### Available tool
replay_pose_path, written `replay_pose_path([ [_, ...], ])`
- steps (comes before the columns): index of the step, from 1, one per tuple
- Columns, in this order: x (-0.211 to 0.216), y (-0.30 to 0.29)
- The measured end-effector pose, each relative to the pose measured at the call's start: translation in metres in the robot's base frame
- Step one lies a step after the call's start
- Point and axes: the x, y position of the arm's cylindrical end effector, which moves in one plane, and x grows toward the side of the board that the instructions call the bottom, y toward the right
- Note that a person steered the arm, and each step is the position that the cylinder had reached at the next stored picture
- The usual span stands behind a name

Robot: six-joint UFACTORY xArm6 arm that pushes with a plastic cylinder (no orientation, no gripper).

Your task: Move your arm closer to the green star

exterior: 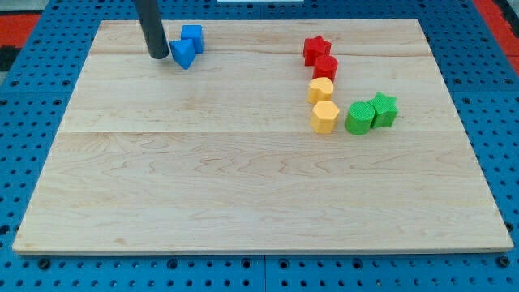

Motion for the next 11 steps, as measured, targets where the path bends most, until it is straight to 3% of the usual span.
replay_pose_path([
  [2,0.003,0.005],
  [5,0.105,0.014],
  [6,0.148,0.052],
  [8,0.229,0.179],
  [9,0.248,0.246],
  [10,0.241,0.338],
  [11,0.207,0.424],
])
